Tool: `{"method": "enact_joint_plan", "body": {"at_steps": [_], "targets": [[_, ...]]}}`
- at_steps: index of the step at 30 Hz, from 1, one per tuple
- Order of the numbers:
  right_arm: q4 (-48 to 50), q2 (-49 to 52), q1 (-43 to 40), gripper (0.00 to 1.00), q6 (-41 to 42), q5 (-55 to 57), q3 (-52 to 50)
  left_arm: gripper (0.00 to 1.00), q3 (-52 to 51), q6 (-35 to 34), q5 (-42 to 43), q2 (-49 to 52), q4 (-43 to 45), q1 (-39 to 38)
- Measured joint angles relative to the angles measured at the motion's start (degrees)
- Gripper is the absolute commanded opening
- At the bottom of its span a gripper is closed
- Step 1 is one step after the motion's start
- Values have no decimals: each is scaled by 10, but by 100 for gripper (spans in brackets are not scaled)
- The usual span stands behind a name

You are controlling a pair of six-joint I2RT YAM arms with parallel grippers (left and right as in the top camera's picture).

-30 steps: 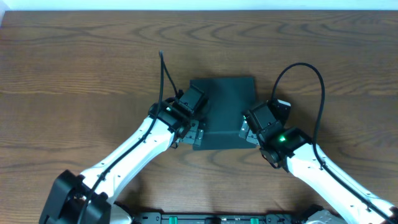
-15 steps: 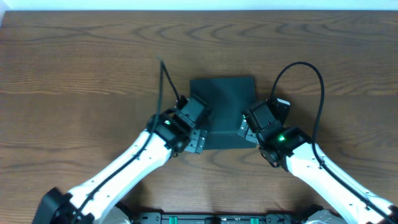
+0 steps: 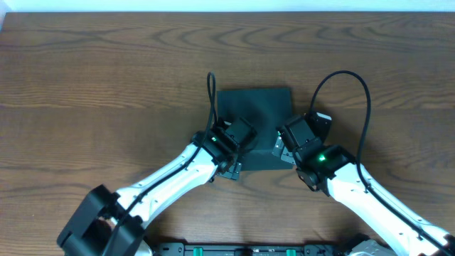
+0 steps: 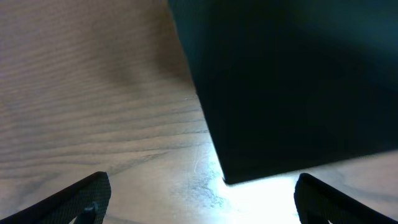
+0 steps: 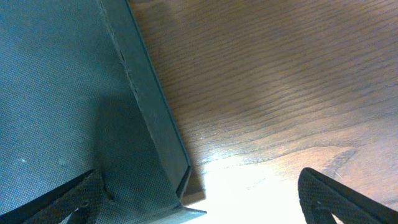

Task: Pack container

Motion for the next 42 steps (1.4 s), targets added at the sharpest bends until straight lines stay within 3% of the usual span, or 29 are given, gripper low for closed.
{"method": "enact_joint_plan", "body": {"at_steps": [13,22,30,34,42], "targets": [[0,0,0,99,0,0,0,95,-21,-75,-61,28,20,-1],[6,2,0,99,0,-2,0,95,-23,-81,-77,28,67,-3],[6,2,0,99,0,-2,0,95,-23,-74,-69,25,20,-3],[6,2,0,99,-10,-2,0,95,-24,-74,-61,-21,-2,-3],[-38,-57,0,99,-71,-3,4,95,-24,-36,-59,-207,-6,-3]]}}
